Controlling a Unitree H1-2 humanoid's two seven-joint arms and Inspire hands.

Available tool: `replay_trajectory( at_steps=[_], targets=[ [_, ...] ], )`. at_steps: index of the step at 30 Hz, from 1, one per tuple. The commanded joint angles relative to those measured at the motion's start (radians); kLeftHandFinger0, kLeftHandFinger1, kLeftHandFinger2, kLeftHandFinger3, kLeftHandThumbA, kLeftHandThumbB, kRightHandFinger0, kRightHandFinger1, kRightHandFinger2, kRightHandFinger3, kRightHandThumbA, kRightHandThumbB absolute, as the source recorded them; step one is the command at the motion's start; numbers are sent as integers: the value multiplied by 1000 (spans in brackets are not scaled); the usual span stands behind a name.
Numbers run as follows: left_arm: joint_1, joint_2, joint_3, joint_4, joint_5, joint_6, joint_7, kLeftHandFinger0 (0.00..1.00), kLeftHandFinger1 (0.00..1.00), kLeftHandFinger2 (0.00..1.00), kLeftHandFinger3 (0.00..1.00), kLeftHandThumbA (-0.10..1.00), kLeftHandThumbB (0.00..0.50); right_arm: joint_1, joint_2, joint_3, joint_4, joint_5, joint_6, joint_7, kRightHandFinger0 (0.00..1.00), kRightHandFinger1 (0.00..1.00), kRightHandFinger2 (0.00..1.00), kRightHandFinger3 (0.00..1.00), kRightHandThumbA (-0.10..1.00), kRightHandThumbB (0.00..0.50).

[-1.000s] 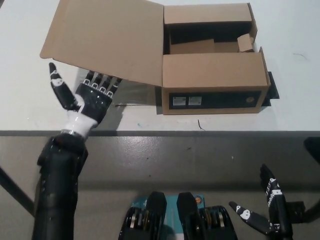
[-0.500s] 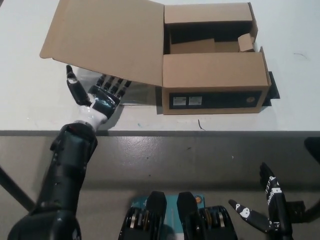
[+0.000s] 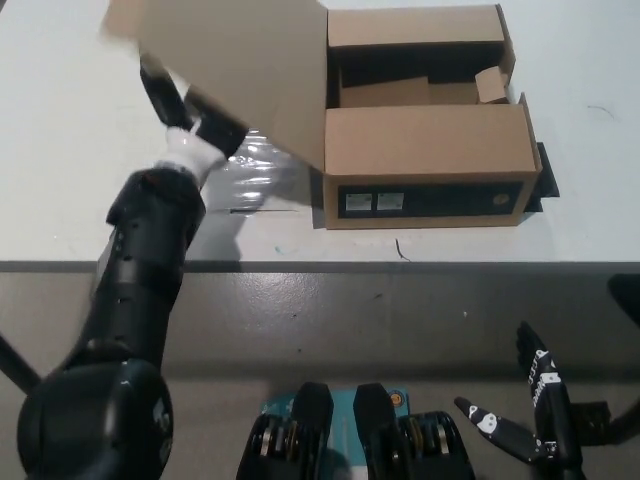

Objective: A small storge box is placed at the center of the table and the robot uses its left hand to push the lid and close it

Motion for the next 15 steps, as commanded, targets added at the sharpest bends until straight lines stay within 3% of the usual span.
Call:
replay_trajectory(
  at_steps=[1,7,15],
  targets=[
    [-94,13,-35,-79,69,-13,-17,1000,1000,1000,1000,1000,387,-17,-13,11,-22,-10,-50,-20,1000,1000,1000,1000,1000,351],
    [-127,-12,-100,-174,134,4,23,1000,1000,1000,1000,1000,360,-24,-22,23,-19,-22,-50,-25,1000,1000,1000,1000,1000,346],
    [-127,-50,-204,-208,215,43,18,1000,1000,1000,1000,1000,390,-27,-34,42,-21,-22,-50,-26,1000,1000,1000,1000,1000,338]
  ],
)
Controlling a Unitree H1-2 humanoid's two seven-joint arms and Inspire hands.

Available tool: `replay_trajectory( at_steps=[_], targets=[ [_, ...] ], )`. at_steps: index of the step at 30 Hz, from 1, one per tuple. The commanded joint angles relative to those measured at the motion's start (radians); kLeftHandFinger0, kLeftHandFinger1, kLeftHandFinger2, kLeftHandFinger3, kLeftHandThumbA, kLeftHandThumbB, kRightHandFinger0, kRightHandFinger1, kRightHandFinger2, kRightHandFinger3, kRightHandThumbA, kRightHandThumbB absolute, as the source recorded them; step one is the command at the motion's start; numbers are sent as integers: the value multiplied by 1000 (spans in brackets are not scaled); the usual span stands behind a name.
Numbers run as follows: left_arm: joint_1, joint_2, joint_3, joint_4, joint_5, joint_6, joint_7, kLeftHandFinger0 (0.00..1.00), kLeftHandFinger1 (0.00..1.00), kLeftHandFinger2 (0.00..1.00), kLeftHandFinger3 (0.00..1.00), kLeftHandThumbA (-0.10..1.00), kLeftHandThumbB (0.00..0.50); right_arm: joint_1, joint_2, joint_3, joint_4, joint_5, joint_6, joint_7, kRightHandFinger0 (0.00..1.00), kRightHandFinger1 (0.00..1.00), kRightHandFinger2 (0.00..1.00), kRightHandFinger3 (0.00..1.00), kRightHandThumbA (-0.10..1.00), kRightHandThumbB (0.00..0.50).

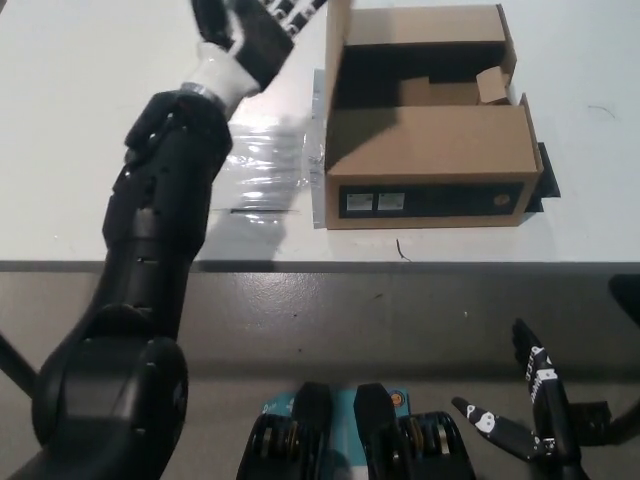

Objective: A small storge box is placed at the center of the table and the robot uses its left hand to push the lid and close it

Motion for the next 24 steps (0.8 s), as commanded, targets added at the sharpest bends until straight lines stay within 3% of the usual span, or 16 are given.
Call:
replay_trajectory(
  at_steps=[1,7,12,20,24],
  targets=[
    [-37,-20,-62,-48,89,26,-7,1000,1000,1000,1000,1000,395,-19,-13,16,-22,-24,-50,-26,1000,1000,1000,1000,1000,319],
    [21,-24,-216,-51,223,-23,-46,1000,1000,1000,1000,1000,377,-24,-22,26,-26,-27,-50,-39,1000,1000,1000,1000,1000,314],
    [66,-18,-354,-27,339,-85,-64,1000,1000,1000,1000,1000,400,-25,-30,38,-35,-37,-50,-48,1000,1000,1000,1000,1000,300],
    [87,-27,-386,-6,374,-119,-69,1000,1000,1000,1000,1000,396,-31,-37,49,-38,-45,-50,-68,1000,1000,1000,1000,1000,306],
    [78,-24,-355,-35,351,-91,-83,1000,1000,1000,1000,1000,431,-32,-40,52,-35,-47,-50,-76,1000,1000,1000,1000,1000,313]
  ],
)
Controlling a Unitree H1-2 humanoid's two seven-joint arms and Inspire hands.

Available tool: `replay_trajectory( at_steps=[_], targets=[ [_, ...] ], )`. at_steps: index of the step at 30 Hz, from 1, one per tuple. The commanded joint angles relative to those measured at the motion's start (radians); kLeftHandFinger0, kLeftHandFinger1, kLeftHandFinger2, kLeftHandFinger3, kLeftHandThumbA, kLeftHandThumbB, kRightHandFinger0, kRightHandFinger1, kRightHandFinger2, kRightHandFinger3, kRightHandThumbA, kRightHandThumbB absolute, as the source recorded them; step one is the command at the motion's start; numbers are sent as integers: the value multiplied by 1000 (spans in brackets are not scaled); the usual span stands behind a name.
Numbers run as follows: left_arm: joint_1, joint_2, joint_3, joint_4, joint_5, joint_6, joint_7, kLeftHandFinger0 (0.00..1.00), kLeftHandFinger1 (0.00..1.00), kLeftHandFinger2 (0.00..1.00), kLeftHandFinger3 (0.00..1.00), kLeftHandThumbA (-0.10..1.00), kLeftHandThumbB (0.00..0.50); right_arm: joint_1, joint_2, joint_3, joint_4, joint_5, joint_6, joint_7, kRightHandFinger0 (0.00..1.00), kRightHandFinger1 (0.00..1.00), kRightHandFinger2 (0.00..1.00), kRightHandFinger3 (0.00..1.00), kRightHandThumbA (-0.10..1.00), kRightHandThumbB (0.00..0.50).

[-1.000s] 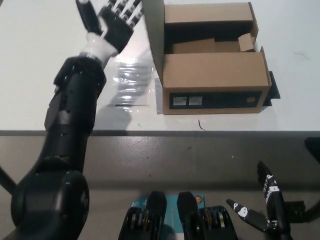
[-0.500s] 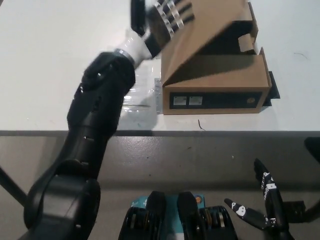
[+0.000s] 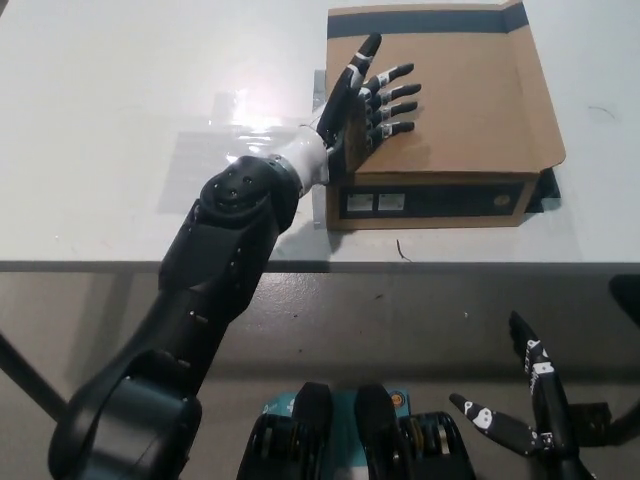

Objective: A small storge box is placed at the center of the table and the robot uses its left hand to push the lid and close it

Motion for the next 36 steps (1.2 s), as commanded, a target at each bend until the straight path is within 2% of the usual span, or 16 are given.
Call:
replay_trajectory(
  at_steps=[1,3,8,11,15,17,18,19,21,23,24,26,27,29,30,36],
  targets=[
    [-28,2,19,-25,27,14,-44,1000,1000,1000,1000,1000,429,-19,-12,9,-27,-15,-50,-35,1000,1000,1000,1000,1000,314],
    [-25,5,39,-72,12,32,-44,1000,1000,1000,1000,1000,407,-16,-14,13,-28,-22,-50,-43,1000,1000,1000,1000,1000,318],
    [36,17,92,-350,-50,117,-54,1000,1000,1000,1000,1000,405,-14,-16,20,-27,-28,-50,-54,1000,1000,1000,1000,1000,339],
    [110,36,86,-609,-58,151,-53,1000,1000,1000,1000,1000,397,-15,-22,18,-27,-20,-50,-48,1000,1000,1000,1000,1000,345],
    [229,66,78,-994,-62,220,-14,1000,1000,1000,1000,1000,413,-16,-29,15,-25,-16,-50,-38,1000,1000,1000,1000,1000,343],
    [294,101,71,-1191,-33,200,-15,1000,1000,1000,1000,1000,375,-18,-30,16,-19,-16,-50,-36,1000,1000,1000,1000,1000,343],
    [310,108,70,-1240,-31,212,-12,1000,1000,1000,1000,1000,414,-15,-29,16,-18,-15,-50,-35,1000,1000,1000,1000,1000,352],
    [339,122,72,-1330,-28,227,-5,1000,1000,1000,1000,1000,385,-16,-29,16,-14,-16,-50,-35,1000,1000,1000,1000,1000,354],
    [410,141,79,-1451,5,165,-11,1000,1000,1000,1000,1000,343,-13,-29,17,-11,-24,-50,-42,1000,1000,1000,1000,1000,360],
    [470,147,81,-1512,48,103,-18,1000,1000,1000,1000,1000,319,-17,-27,15,-7,-20,-50,-43,1000,1000,1000,1000,1000,353],
    [510,151,77,-1551,72,95,-18,1000,1000,1000,1000,1000,323,-15,-28,15,-8,-21,-50,-43,1000,1000,1000,1000,1000,352],
    [608,165,69,-1584,117,35,-35,1000,1000,1000,1000,1000,292,-15,-32,20,-6,-29,-50,-49,1000,1000,1000,1000,1000,335],
    [650,166,64,-1598,131,28,-36,1000,1000,1000,1000,1000,293,-11,-33,24,-7,-39,-50,-58,1000,1000,1000,1000,1000,333],
    [724,166,54,-1603,166,17,-32,1000,1000,1000,1000,1000,331,-15,-30,27,2,-42,-50,-65,1000,1000,1000,1000,1000,335],
    [755,168,48,-1598,174,13,-33,1000,1000,1000,1000,1000,327,-14,-31,27,4,-41,-50,-65,1000,1000,1000,1000,1000,336],
    [905,155,34,-1348,288,-198,-5,1000,1000,1000,1000,1000,328,3,-38,18,-6,-23,-50,-49,1000,1000,1000,1000,1000,323]
  ],
)
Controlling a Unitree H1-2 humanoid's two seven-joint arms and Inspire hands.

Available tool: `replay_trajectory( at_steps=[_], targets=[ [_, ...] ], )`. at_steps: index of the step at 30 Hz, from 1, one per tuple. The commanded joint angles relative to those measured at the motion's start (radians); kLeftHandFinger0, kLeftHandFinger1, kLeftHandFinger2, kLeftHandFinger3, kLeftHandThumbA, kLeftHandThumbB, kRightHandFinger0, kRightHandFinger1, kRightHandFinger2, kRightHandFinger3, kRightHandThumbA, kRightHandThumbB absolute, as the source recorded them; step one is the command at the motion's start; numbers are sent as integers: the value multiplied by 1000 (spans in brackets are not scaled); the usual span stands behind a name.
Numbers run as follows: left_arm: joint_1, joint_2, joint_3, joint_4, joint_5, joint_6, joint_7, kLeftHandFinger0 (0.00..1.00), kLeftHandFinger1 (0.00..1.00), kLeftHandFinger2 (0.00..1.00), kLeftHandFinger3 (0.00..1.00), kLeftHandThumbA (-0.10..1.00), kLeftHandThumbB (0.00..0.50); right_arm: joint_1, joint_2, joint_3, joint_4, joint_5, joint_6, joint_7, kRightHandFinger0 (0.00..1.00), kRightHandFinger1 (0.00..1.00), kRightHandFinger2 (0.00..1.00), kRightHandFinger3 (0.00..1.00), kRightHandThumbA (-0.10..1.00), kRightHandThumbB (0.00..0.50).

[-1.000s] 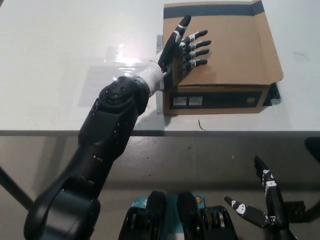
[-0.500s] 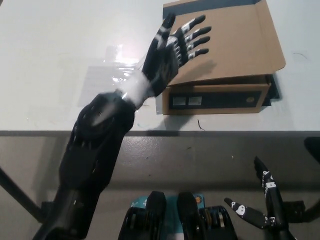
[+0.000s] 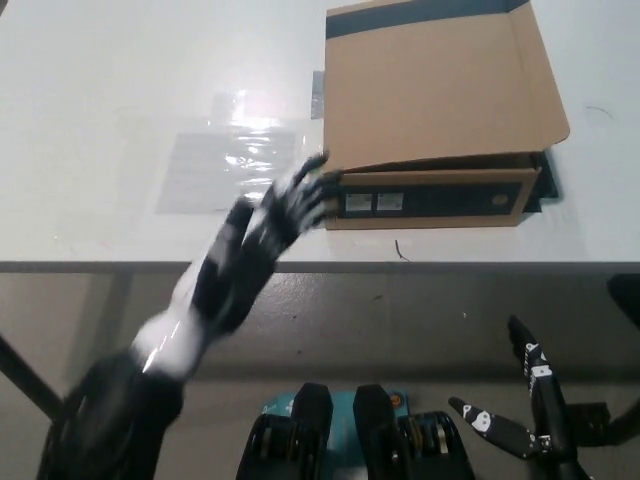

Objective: A small storge box is placed at the center of the table and the robot uses its left hand to push the lid and close it

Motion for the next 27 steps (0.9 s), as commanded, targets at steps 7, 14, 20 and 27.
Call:
replay_trajectory(
  at_steps=[7,14,20,27],
  targets=[
    [174,33,8,211,261,-408,65,1000,1000,1000,1000,1000,294,12,-43,9,-25,-21,-51,-37,1000,1000,1000,1000,1000,319],
    [116,46,27,414,316,-460,111,1000,1000,1000,1000,1000,284,13,-43,-4,-37,-5,-51,-30,1000,1000,1000,1000,1000,310],
    [88,51,34,518,296,-472,104,1000,1000,1000,1000,1000,224,7,-54,1,-49,-28,-51,-59,1000,1000,1000,1000,1000,305],
    [86,50,26,554,333,-476,117,1000,1000,1000,1000,1000,233,17,-65,0,-73,-25,-51,-63,1000,1000,1000,1000,1000,324]
  ],
)
